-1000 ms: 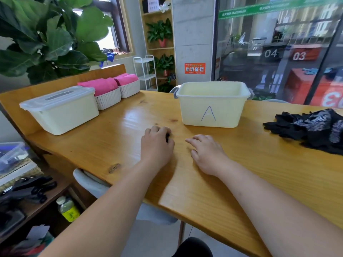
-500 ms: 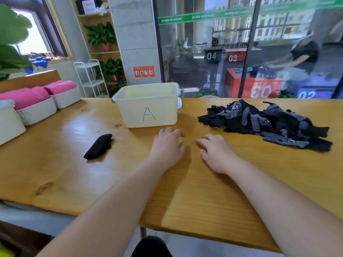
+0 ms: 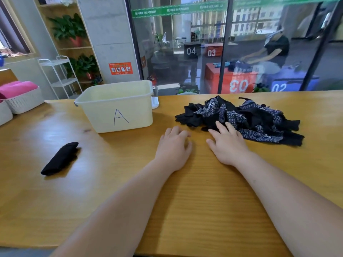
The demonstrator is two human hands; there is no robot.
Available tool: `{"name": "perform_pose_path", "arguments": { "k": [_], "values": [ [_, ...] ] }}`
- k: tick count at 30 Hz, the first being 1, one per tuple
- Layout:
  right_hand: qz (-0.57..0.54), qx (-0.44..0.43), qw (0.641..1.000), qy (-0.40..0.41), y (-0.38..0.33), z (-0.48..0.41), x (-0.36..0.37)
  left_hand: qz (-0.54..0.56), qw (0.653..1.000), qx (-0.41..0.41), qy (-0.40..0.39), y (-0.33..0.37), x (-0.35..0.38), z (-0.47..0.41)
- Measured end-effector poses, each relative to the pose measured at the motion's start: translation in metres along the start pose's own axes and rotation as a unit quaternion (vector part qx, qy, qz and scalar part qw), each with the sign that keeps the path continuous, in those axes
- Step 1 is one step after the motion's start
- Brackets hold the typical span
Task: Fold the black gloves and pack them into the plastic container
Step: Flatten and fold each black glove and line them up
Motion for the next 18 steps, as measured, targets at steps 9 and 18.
{"name": "perform_pose_path", "arguments": {
  "k": [9,18],
  "values": [
    [0.059,-0.027,0.996,0.065,-0.006,-0.008,-0.005,0.009,0.997,0.055,0.048,0.005,0.003,0.001],
    [0.047,-0.056,0.997,0.039,-0.01,-0.009,-0.001,0.018,0.998,0.047,0.045,0.002,0.002,0.002]
  ]
}}
Point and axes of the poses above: each hand's wrist, its own z-axis away from the middle knuckle, its own x-axis out of the palm, y = z × x, the point moved 10 cm from there along -z, towards the middle knuckle, and after that the axes turned 5 degrees about y, right-handed, at the moved point
